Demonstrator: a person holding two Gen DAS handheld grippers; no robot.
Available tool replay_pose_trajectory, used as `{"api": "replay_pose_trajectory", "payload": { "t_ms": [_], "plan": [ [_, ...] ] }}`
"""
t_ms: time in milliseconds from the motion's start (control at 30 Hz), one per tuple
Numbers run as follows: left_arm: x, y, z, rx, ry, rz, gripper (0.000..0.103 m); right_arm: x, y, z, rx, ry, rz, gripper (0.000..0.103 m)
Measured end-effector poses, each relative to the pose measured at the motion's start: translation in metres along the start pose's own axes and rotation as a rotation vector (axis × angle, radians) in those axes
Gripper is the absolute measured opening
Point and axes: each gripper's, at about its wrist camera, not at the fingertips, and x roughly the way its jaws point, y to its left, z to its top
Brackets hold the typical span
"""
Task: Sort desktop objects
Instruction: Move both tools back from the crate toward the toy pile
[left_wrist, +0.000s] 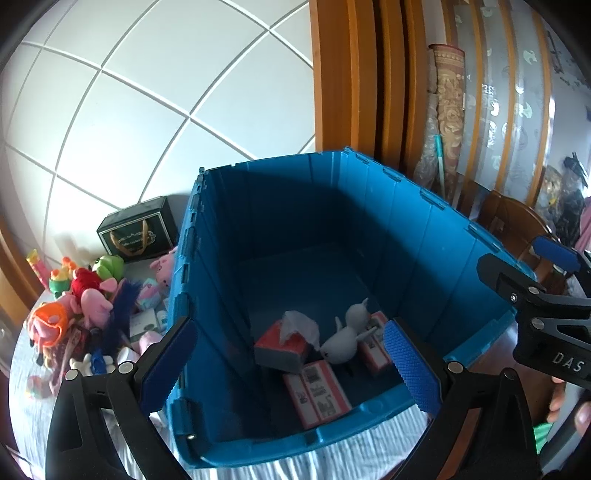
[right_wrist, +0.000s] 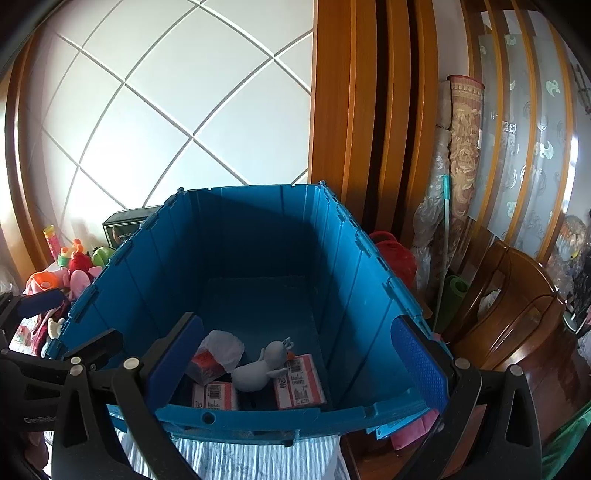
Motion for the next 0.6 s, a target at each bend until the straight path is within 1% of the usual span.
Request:
{"api": "replay_pose_trajectory", "payload": {
  "t_ms": [200,333,467,600],
  "plan": [
    [-0.012,0.021,-0.005,-0.014,-0.017,0.007,0.102,-0.003,0.02,0.001,-0.012,0.003,0.016,0.103],
    [-0.022,0.044,-0.009,-0.032,-0.031,0.014,0.102,-0.005,0.043,0.002,-0.029,-0.005,0.038,0.103],
    [-0.032,0.075,-0.018,-0.06,-0.038,0.032,0.102,-0.01,0.073,0.003,-0.052,-0.009,0.059,0.103],
    [-0.044,0.122,-0.034,-0.108,-0.042,0.058,0.102,-0.018,0.113,0.003,-0.075,-0.021,0.096,0.103]
  ]
}}
